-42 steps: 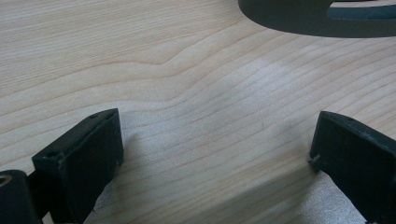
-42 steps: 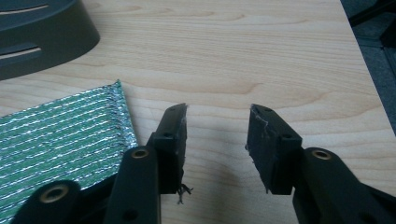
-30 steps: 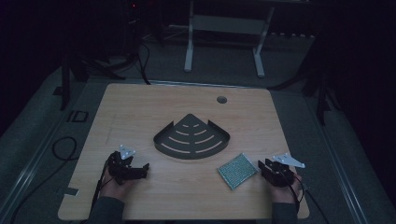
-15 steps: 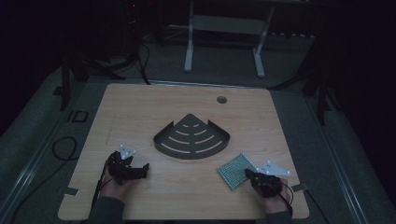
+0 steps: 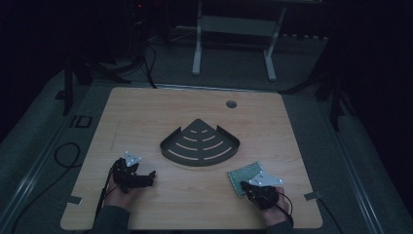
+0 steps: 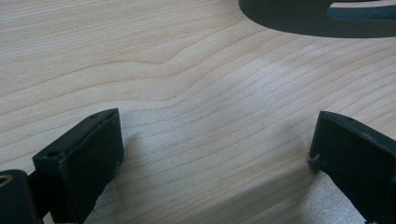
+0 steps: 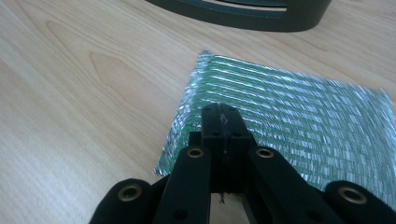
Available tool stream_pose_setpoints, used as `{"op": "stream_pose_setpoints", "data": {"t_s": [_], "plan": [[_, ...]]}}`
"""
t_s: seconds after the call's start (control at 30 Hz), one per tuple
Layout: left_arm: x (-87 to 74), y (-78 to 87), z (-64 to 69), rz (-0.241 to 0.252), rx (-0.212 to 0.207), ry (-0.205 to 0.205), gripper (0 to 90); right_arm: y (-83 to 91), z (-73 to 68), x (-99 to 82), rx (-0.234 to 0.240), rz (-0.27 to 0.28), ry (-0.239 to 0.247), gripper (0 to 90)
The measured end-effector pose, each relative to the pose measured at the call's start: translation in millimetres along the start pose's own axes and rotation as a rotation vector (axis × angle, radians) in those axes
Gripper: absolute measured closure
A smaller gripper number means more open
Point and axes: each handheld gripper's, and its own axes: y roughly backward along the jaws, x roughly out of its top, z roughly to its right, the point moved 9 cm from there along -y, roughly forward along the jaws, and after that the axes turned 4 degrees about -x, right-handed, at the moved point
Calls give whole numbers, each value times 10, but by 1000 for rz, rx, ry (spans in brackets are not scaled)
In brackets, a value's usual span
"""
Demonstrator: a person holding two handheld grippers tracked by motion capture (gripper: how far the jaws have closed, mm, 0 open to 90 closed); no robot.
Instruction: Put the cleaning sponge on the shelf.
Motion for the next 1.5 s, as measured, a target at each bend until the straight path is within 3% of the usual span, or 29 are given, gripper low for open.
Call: {"op": "stream_pose_setpoints", "data": {"t_s": [0.63, 0.93, 1.27, 1.5], "plan": [[0, 0, 0, 0, 0, 0, 30, -302, 54, 275, -4, -44, 35, 899], [0, 0, 0, 0, 0, 0, 30, -353, 60, 333, 10, -39, 13, 896], [0, 0, 0, 0, 0, 0, 30, -149, 343, 298, -31, -11, -58, 831], [0, 0, 0, 0, 0, 0, 30, -47, 539, 168, -52, -49, -80, 818]]}}
